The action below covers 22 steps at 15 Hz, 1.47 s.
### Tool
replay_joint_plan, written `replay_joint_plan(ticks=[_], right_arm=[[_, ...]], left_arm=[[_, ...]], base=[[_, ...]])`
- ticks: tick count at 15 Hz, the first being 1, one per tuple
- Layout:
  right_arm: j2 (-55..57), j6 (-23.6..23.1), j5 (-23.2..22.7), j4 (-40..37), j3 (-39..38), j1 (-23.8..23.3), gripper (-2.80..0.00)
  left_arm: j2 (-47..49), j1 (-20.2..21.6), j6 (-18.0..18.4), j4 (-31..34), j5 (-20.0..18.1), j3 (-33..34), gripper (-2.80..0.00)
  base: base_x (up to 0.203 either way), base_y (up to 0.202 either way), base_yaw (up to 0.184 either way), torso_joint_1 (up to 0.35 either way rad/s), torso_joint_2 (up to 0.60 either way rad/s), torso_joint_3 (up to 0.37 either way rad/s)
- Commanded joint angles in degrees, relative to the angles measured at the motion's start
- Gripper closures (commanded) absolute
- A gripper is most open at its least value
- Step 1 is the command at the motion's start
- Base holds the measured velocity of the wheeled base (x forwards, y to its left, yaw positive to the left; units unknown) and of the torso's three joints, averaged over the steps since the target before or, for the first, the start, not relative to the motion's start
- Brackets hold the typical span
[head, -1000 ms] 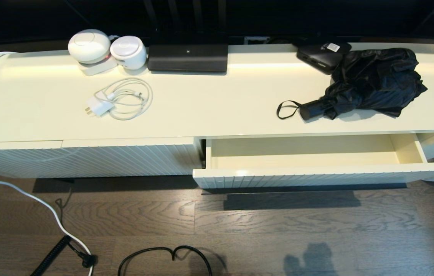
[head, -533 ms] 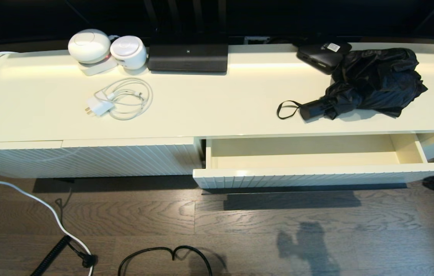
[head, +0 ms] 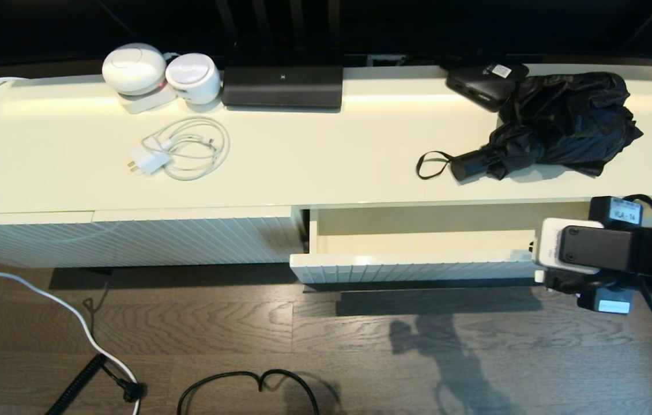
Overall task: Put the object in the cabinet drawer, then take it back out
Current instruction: Open the drawer
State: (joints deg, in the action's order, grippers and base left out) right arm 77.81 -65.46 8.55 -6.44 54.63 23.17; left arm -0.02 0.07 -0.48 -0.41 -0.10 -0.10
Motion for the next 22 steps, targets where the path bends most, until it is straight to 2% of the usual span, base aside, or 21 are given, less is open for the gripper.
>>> replay_joint_plan(ticks=[1,8,11,19,22], right_arm=[[4.21,-0.37,0.15,0.76,0.34,0.32,0.0],[8.3,-0.96,-0.01,3.45,2.13,-1.35,0.0],[9.63,-3.29,-0.13,5.83,3.54,-2.91,0.0],[12.68,-8.82,-0.46,13.21,2.6,-2.95,0.0],[13.68,-9.55,-0.55,13.51,2.9,-3.09,0.0]], left_arm=[[-0.15,0.01,0.02,-0.02,0.01,0.06,0.0],[-0.15,0.01,-0.04,-0.02,0.01,0.01,0.0],[-0.15,0.01,-0.02,-0.02,0.01,0.01,0.0],[-0.15,0.01,-0.04,-0.02,0.01,0.01,0.0],[-0.15,0.01,-0.04,-0.02,0.01,0.01,0.0]], base=[[0.0,0.0,0.0,0.0,0.0,0.0],[0.0,0.0,0.0,0.0,0.0,0.0],[0.0,0.0,0.0,0.0,0.0,0.0],[0.0,0.0,0.0,0.0,0.0,0.0],[0.0,0.0,0.0,0.0,0.0,0.0]])
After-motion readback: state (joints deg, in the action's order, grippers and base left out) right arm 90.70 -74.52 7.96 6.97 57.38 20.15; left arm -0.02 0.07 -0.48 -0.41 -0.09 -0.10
